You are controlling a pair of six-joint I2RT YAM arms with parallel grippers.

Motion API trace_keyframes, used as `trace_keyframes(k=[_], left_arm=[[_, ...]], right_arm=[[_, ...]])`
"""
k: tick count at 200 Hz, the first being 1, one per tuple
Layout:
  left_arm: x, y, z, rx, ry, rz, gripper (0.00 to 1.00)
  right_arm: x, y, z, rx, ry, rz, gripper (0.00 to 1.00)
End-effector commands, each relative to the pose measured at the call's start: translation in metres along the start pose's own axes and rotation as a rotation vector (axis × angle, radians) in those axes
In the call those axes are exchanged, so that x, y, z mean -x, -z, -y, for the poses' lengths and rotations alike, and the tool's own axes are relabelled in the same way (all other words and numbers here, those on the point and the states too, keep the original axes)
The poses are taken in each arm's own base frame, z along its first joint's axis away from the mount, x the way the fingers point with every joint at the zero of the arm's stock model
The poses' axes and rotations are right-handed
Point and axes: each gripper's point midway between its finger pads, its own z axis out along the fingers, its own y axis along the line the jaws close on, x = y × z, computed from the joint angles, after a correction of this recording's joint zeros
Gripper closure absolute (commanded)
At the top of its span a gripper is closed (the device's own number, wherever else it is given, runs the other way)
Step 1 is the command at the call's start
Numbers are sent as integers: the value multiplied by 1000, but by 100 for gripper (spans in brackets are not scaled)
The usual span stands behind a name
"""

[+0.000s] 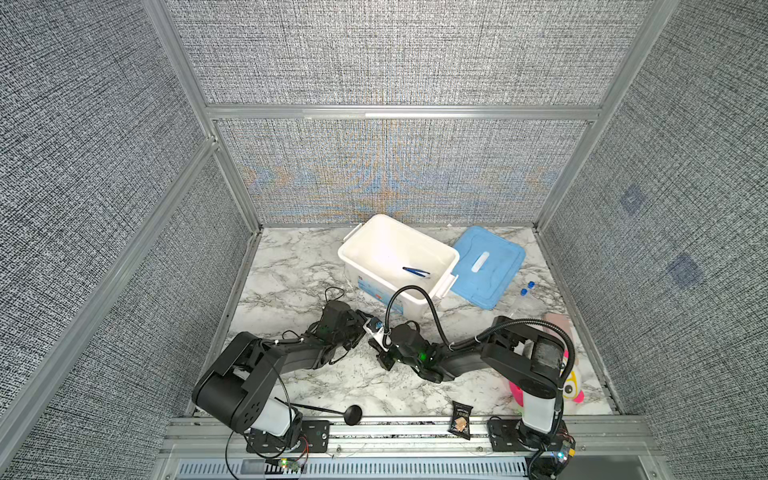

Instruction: Organize the chemistry lab equipment

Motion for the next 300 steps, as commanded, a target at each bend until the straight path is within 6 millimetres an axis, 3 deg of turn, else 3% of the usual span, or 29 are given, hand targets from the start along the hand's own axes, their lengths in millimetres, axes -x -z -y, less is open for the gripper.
trace_keyframes(k=[1,49,103,118,144,165,231,300], left_arm=[[-11,0,-33,118,49,-42,39],[-11,0,-35,127,54,-41,42],[-8,7,-36,142,38,-21,42],[-7,10,-35,150,25,-13,42],[2,22,-34,169,7,30,42],[16,38,-31,183,-34,108,42],[59,107,-17,196,-172,344,36],[73,136,-27,213,-174,406,33]], right_arm=[[7,-3,-1,1,-1,25,97],[6,-4,3,-24,1,23,92],[0,32,20,-118,-3,-63,71],[-9,43,36,-210,-35,-192,69],[-9,63,56,-353,-105,-407,68],[-8,75,58,-396,-148,-569,67],[-19,74,18,-207,-236,-782,62],[-25,49,26,-223,-280,-846,62]])
